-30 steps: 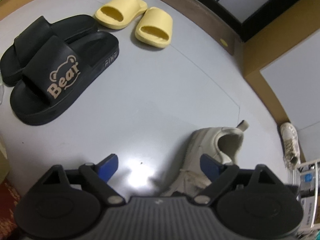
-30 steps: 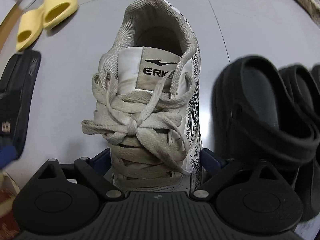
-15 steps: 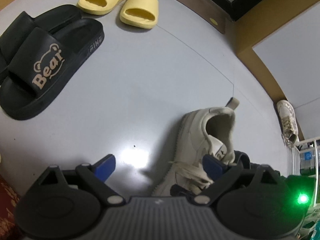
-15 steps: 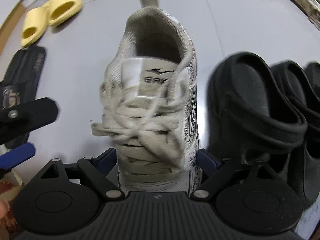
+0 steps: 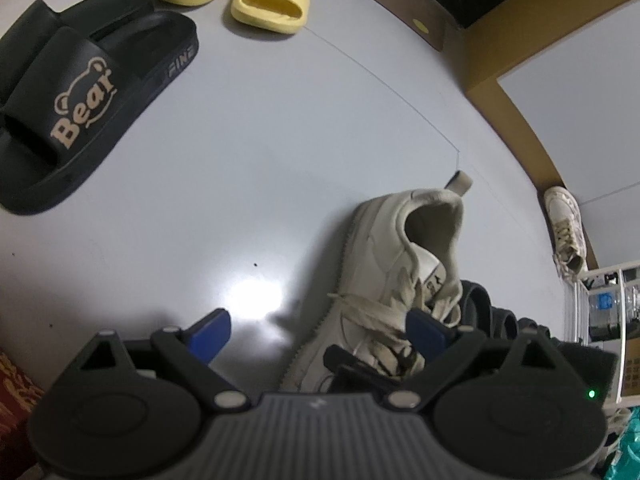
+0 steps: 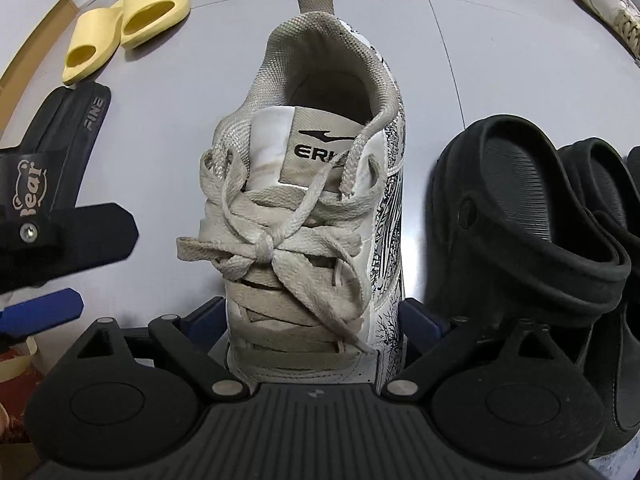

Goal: Organize scattered shoes
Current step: 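Push the sneaker beside the black clogs with the right tool while the left tool steadies its heel, then open the right tool off the sneaker while the left tool swings toward the rack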

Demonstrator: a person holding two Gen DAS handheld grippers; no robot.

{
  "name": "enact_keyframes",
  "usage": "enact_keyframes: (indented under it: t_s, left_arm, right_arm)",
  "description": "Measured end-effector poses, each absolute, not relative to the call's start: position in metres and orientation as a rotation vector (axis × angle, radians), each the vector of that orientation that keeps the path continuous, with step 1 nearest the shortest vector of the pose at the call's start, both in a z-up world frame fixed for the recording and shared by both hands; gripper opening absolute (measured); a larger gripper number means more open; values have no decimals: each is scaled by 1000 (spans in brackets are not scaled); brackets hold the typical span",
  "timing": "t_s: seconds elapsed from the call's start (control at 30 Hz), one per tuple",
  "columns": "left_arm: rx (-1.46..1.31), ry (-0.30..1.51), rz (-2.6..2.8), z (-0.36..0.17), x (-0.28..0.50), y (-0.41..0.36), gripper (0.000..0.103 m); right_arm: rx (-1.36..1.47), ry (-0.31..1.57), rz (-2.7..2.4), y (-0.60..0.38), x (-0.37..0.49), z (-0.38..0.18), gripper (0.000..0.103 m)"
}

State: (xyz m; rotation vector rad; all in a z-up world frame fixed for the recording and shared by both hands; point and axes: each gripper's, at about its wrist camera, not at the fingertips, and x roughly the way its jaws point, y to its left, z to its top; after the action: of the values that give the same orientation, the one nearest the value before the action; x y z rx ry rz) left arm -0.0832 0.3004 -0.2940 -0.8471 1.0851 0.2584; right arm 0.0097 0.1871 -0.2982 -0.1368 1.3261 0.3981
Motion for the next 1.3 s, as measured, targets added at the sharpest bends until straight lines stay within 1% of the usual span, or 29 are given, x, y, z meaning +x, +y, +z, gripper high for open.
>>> enact_keyframes:
  t_s: [0.07, 0.17, 0.43, 0.57, 0.7, 0.8, 0.93, 1.07, 1.17, 1.23, 1.3]
  left_arm:
    - [-851, 1085, 250, -294, -84, 300, 95]
    - [-851, 1084, 243, -294, -84, 300, 95]
    - [-868, 1066, 247, -296, -86, 303, 95]
    - [-855, 1054, 249, -293, -85, 302, 95]
    - [-837, 1053, 203, -285, -76, 292, 95]
    - [-806, 1066, 149, -281, -68, 277, 95]
    - [-784, 1066, 68, -275, -56, 257, 95]
    - [-756, 1068, 28, -266, -44, 241, 95]
    - [-723, 1064, 18, -256, -31, 229, 96]
    - [-699, 1057, 8, -249, -24, 222, 95]
    - [-681, 1046, -9, -243, -18, 214, 95]
  right_arm:
    - [-164, 1306, 394, 191, 7, -294, 85]
    - [-190, 1276, 386, 192, 5, -289, 83]
    - [-176, 1277, 411, 188, 8, -295, 89]
    - [-83, 1371, 441, 174, 15, -290, 89]
    - [-183, 1315, 491, 150, 15, -261, 90]
    - [-144, 1339, 535, 115, 21, -243, 90]
    - [-198, 1306, 528, 75, 22, -215, 90]
    - [-198, 1327, 549, 30, 31, -186, 90]
    - [-250, 1326, 576, -9, 35, -162, 92]
    - [-341, 1356, 648, -35, 43, -148, 92]
    - [-408, 1343, 641, -54, 53, -136, 92]
